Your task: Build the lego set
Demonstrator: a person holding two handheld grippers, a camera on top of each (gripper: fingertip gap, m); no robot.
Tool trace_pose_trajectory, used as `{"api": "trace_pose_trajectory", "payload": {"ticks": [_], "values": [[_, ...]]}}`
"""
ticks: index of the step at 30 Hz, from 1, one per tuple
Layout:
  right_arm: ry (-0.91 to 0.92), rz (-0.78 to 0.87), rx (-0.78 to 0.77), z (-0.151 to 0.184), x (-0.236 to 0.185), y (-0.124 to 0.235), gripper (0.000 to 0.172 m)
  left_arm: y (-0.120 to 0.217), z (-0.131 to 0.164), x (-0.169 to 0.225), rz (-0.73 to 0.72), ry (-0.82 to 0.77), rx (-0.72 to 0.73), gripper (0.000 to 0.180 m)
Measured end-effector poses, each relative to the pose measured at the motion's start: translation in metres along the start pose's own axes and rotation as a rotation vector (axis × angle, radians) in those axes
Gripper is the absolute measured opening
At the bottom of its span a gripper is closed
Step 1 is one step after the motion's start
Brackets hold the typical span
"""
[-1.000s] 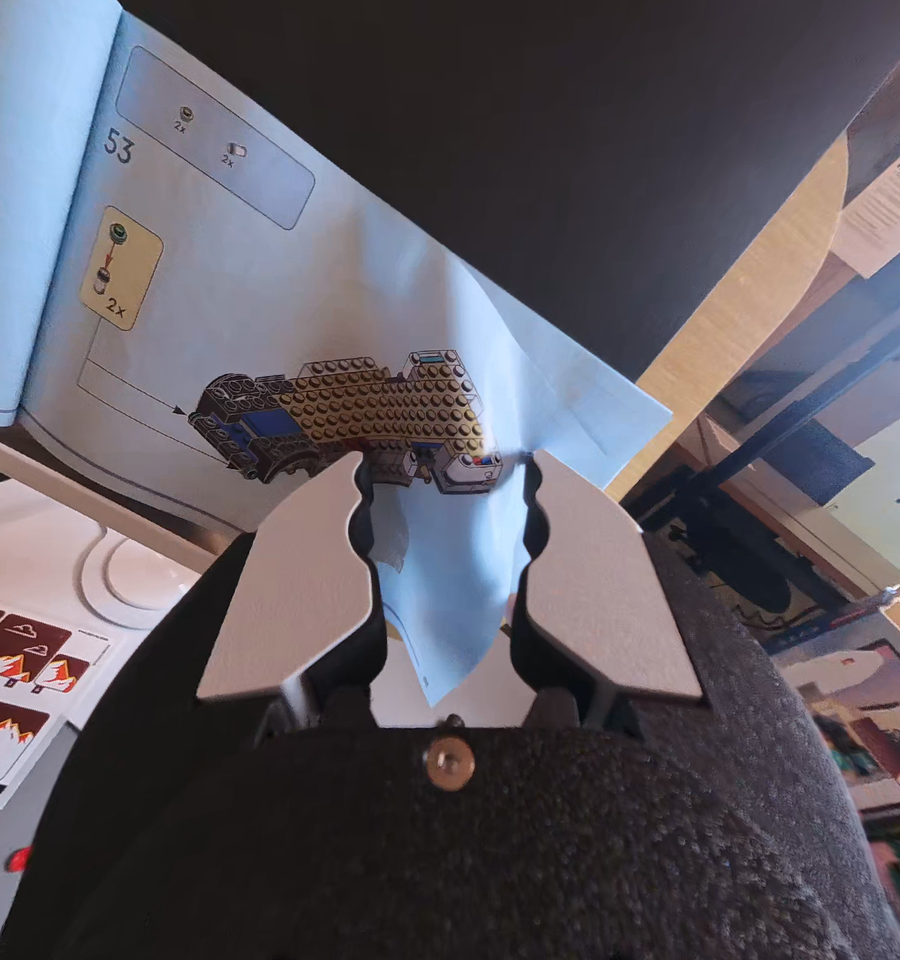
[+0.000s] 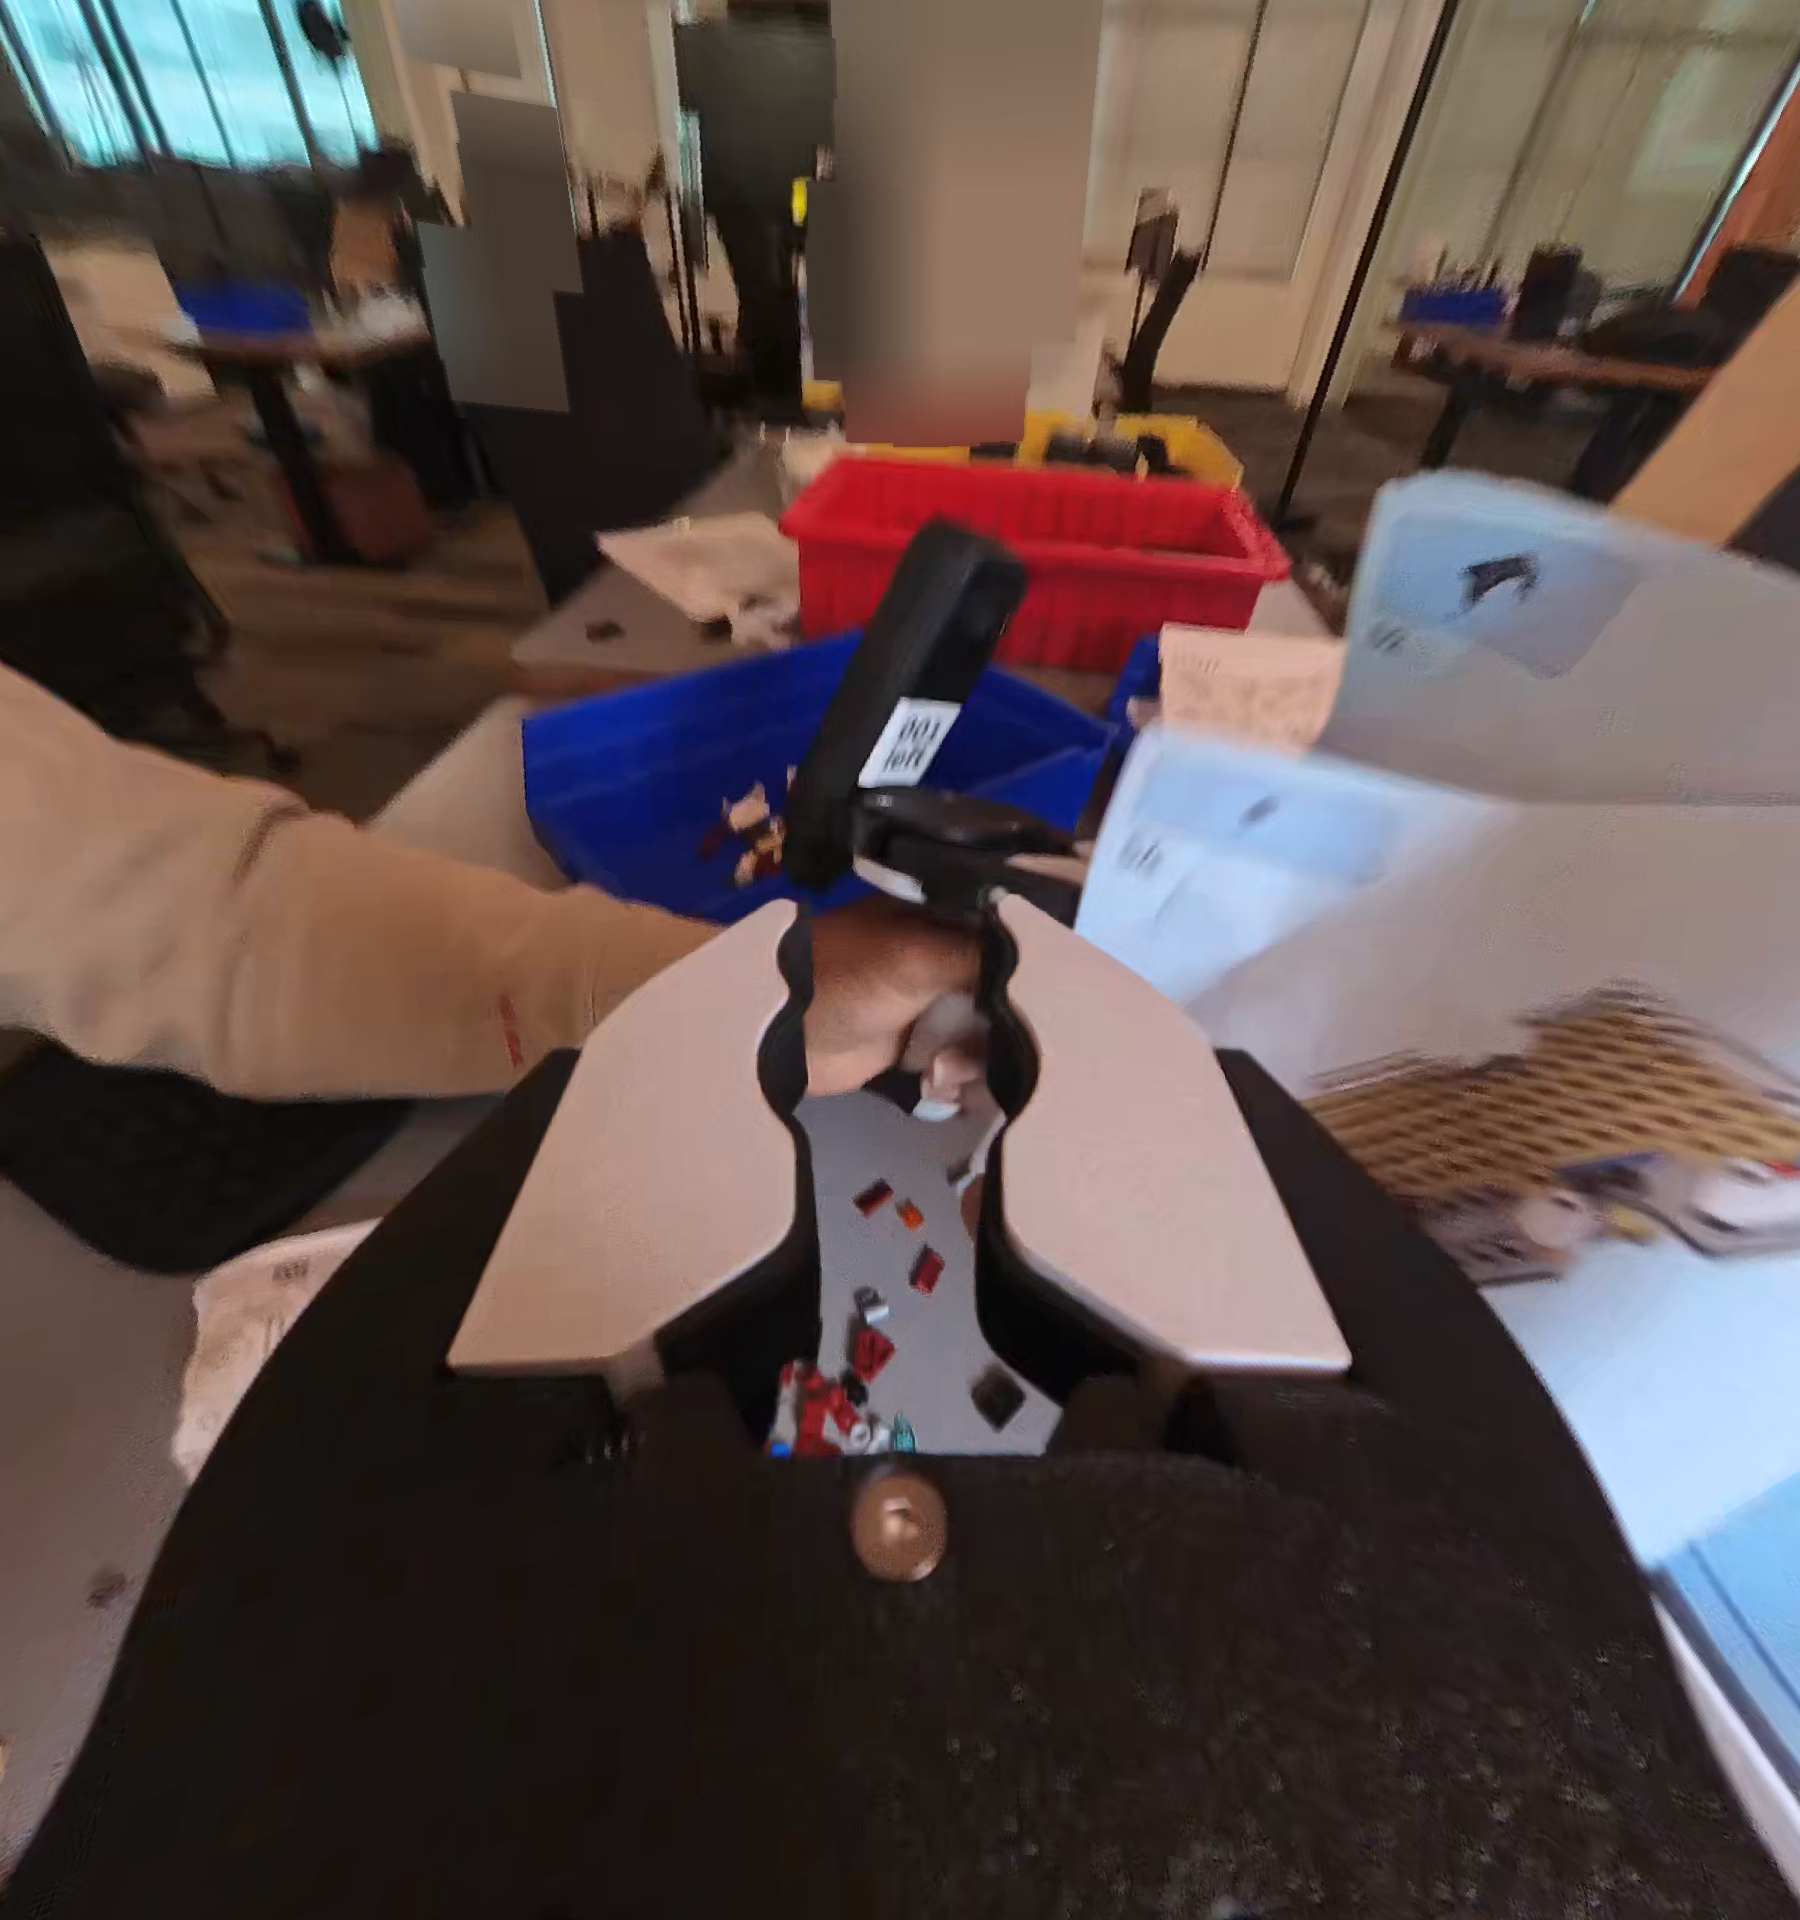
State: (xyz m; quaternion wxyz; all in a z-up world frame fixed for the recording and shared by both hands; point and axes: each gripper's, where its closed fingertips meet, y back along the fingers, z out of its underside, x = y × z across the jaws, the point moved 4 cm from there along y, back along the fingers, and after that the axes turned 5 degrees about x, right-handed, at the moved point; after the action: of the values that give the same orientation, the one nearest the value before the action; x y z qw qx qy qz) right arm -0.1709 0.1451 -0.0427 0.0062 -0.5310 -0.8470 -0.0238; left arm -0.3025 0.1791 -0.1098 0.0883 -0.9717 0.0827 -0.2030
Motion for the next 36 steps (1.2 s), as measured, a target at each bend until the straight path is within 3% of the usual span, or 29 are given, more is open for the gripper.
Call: {"api": "trace_pose_trajectory", "payload": {"ticks": [2, 4, 6, 7, 9, 11, 16, 21, 27, 30, 32, 36], "values": [[-0.012, 0.129, 0.163, -0.02, 0.021, 0.031, 0.019, 0.0, 0.0, 0.0, 0.005, 0.01, 0.004, 0.004], [0.041, 0.411, 0.211, -0.026, 0.06, 0.064, 0.004, 0.0, 0.0, 0.0, 0.006, 0.016, 0.004, 0.004], [0.13, 0.708, 0.077, -0.013, 0.098, 0.092, 0.0, 0.0, 0.001, 0.0, 0.006, 0.02, 0.009, 0.004], [0.173, 0.776, -0.044, 0.0, 0.11, 0.098, 0.0, 0.001, 0.001, -0.001, 0.007, 0.03, 0.014, 0.004], [0.262, 0.717, -0.244, 0.028, 0.112, 0.088, 0.0, 0.002, 0.002, -0.001, 0.013, 0.068, 0.025, 0.004], [0.364, 0.635, -0.318, 0.042, 0.1, 0.064, 0.0, 0.003, 0.003, -0.001, 0.031, 0.107, 0.042, 0.003], [0.538, 0.636, -0.364, 0.036, 0.09, 0.011, 0.0, 0.011, 0.012, -0.004, 0.135, 0.301, 0.128, 0.001], [0.524, 0.707, -0.455, 0.037, 0.103, -0.018, 0.0, 0.016, 0.029, -0.01, 0.208, 0.61, 0.237, 0.001], [0.585, 0.748, -0.584, 0.044, 0.099, -0.032, 0.0, 0.016, 0.028, -0.009, 0.189, 0.618, 0.234, 0.001], [0.565, 0.679, -0.536, 0.047, 0.081, -0.032, 0.009, 0.014, 0.024, -0.01, 0.174, 0.614, 0.214, 0.001], [0.525, 0.699, -0.391, 0.032, 0.069, -0.017, 0.014, 0.013, 0.023, -0.01, 0.171, 0.616, 0.205, 0.001], [0.407, 0.953, -0.132, -0.002, 0.083, 0.062, 0.036, 0.012, 0.02, -0.01, 0.165, 0.599, 0.194, 0.001]]}}
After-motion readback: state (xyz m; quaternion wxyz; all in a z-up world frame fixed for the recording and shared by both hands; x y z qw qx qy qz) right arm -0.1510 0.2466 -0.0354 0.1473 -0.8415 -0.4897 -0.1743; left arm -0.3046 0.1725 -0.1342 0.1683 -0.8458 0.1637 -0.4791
